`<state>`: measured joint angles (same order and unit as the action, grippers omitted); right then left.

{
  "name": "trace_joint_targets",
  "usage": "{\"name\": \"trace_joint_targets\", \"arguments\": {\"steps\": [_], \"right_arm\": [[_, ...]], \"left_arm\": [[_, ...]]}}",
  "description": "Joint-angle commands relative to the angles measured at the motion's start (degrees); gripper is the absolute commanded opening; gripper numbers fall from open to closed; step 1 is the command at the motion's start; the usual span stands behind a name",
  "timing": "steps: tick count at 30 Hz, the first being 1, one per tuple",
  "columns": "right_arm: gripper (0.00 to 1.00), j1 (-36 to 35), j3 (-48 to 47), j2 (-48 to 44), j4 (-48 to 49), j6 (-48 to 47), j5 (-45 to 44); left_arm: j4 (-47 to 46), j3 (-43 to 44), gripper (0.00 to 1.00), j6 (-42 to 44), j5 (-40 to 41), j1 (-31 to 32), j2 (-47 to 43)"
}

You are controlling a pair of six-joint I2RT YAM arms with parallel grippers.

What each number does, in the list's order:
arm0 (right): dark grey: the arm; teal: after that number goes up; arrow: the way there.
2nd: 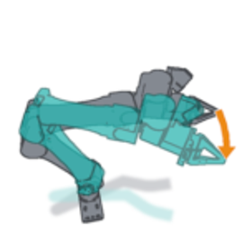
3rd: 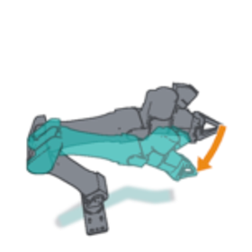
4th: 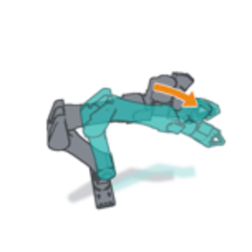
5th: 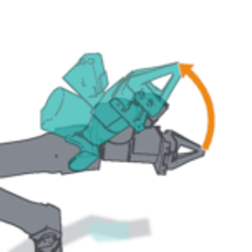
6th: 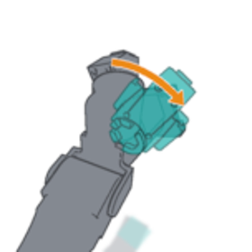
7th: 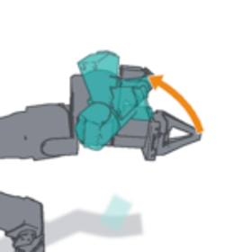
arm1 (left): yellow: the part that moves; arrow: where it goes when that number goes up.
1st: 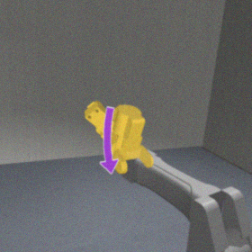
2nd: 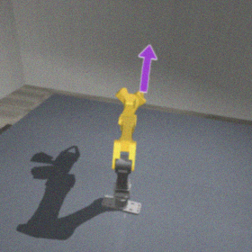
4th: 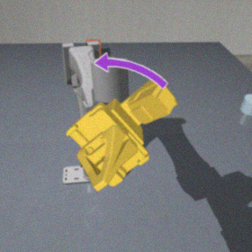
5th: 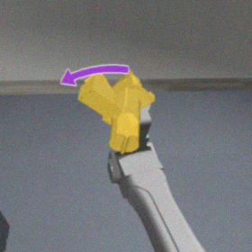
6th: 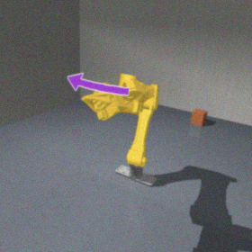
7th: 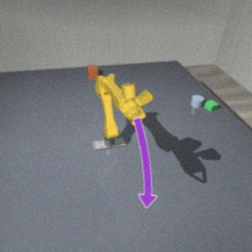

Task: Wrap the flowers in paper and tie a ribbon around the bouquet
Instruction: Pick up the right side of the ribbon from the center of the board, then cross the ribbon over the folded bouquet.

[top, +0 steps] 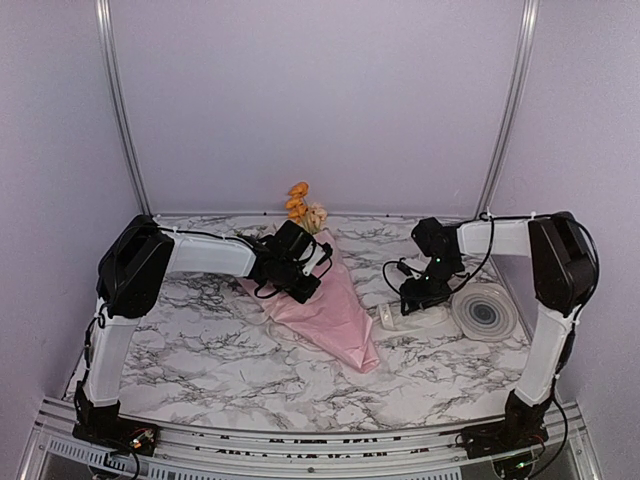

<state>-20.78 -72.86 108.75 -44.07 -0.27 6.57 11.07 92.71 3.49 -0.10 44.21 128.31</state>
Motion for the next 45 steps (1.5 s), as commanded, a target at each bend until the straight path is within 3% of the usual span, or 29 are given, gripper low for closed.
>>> {"name": "trace_joint_targets", "arguments": {"steps": [1,3,6,8,11,17,25,30,37,45], "right_arm": [[0.65,-0.4,1.7,-0.3,-1.2,-0.6,1.2],[0.62,-0.5,2.6,-0.4,-1.3,-0.1,-1.7],[0.48,-0.6,3.7,-0.3,0.1,0.0,-4.7],[0.32,-0.5,3.9,-0.1,1.7,0.1,-6.3],[0.00,-0.5,4.1,-0.3,5.0,-0.1,-8.0],[0.00,-0.5,0.6,-4.7,6.6,1.5,-8.4],[0.00,-0.5,-11.6,-19.0,13.6,6.5,-4.4],[0.00,-3.0,-10.7,-23.7,24.3,9.5,7.5],[0.00,-9.9,-0.2,-15.1,46.9,28.0,32.5],[0.00,-12.0,-1.0,0.5,49.6,38.7,36.7]], "left_arm": [[3.8,-0.9,0.00,0.7,0.9,-0.1,-2.0],[3.8,-0.8,0.00,0.8,1.0,-0.1,-2.0],[3.8,-0.9,0.00,0.9,1.0,-0.1,-2.1],[3.9,-0.9,0.00,0.9,1.1,-0.1,-2.1],[3.9,-1.0,0.00,0.9,1.1,-0.1,-2.3],[3.9,-1.6,0.00,1.3,1.5,-0.1,-3.1],[3.9,-1.2,0.00,1.6,1.5,-0.2,-2.5],[3.9,-1.5,0.00,1.3,1.4,-0.3,-2.4],[3.7,-1.1,0.00,0.6,0.3,-0.9,-2.0],[1.3,-4.1,0.00,-1.6,-0.9,-1.8,-4.2]]}}
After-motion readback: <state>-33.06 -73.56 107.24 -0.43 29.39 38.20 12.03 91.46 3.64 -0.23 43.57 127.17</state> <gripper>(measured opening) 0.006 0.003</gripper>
